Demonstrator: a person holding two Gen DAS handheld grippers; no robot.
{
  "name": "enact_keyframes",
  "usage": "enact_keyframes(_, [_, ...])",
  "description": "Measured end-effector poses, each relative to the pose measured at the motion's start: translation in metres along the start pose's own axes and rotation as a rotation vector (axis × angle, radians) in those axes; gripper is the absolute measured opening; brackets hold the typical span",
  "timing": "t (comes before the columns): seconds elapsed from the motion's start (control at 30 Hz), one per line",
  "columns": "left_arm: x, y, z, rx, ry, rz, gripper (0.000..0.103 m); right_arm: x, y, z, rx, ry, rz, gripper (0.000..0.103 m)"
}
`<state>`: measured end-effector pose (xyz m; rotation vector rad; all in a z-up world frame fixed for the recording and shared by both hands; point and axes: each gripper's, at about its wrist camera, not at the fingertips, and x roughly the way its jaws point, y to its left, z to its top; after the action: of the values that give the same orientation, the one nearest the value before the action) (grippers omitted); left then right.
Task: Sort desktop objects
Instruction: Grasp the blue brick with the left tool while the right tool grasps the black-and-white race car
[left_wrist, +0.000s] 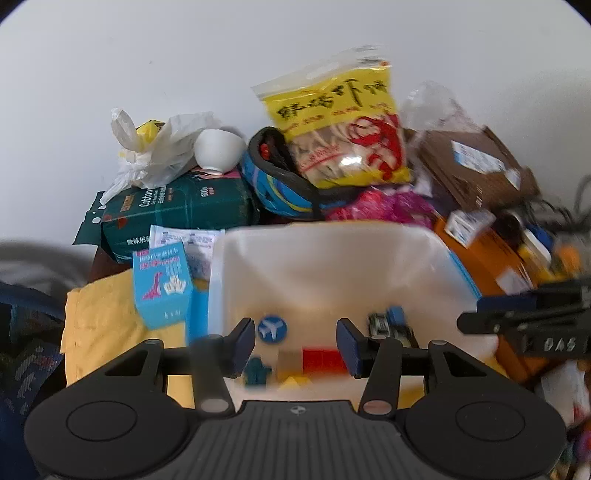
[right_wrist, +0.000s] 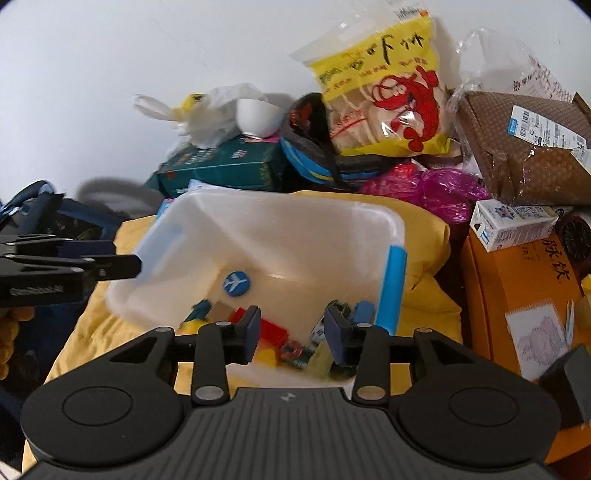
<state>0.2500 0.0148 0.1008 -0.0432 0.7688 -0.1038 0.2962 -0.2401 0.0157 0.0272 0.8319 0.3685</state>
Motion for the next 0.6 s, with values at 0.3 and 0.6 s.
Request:
enact_keyframes(0.3, [-0.014, -0.015, -0.148, -0.025, 0.102, 0.008, 0.053, -0.001, 0.036, -0.141, -0.054, 0.111, 0.042, 0.042])
enact_keyframes(0.6, [0.005, -0.035, -0.183, -0.014, 0.164, -0.023, 0.053, 0.026, 0.060, -0.187, -0.050, 0.154, 0.034, 0.053])
